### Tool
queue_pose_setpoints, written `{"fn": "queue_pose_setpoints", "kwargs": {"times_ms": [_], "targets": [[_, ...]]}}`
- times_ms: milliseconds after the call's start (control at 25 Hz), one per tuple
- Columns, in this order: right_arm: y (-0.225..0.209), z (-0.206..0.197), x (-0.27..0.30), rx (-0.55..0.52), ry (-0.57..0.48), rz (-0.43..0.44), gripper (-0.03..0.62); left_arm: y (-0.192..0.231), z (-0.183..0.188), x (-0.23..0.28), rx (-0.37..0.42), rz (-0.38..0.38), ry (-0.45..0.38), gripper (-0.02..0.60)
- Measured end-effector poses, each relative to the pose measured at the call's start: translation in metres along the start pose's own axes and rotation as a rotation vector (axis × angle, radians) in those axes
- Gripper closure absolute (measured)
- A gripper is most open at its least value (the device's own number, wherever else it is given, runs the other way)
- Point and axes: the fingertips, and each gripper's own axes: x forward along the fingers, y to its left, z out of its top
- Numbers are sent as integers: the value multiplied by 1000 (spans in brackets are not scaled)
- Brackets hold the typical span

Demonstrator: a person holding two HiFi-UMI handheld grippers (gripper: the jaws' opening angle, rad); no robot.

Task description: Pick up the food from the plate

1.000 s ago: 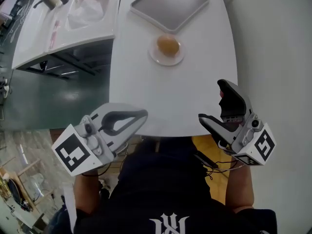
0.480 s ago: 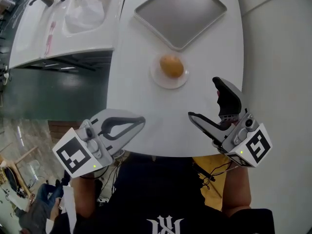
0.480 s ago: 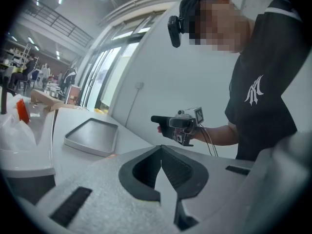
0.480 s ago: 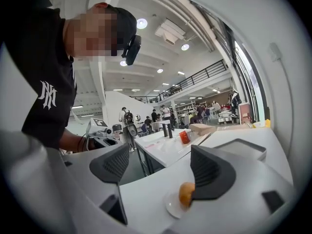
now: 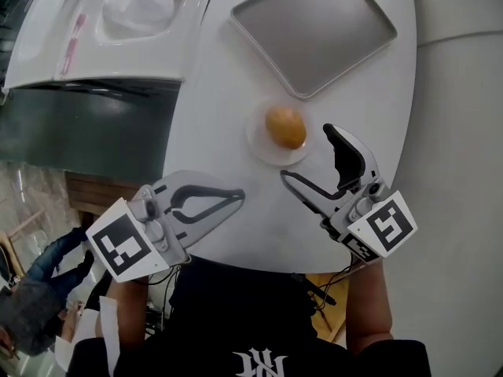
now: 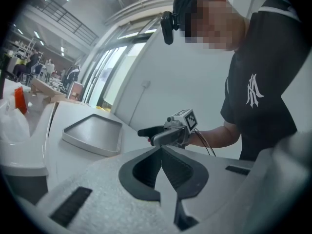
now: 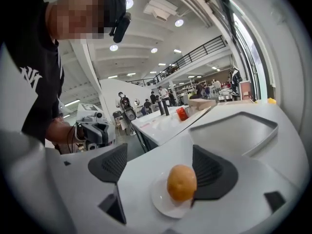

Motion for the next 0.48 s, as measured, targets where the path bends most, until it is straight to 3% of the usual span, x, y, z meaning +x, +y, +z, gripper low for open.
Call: {"fn": "queue_pose_setpoints", "kwargs": {"times_ms": [480], "targets": [[-18,-46,44,-125,213,-60,215,1,-11,5,-22,-52,-23,575]]}}
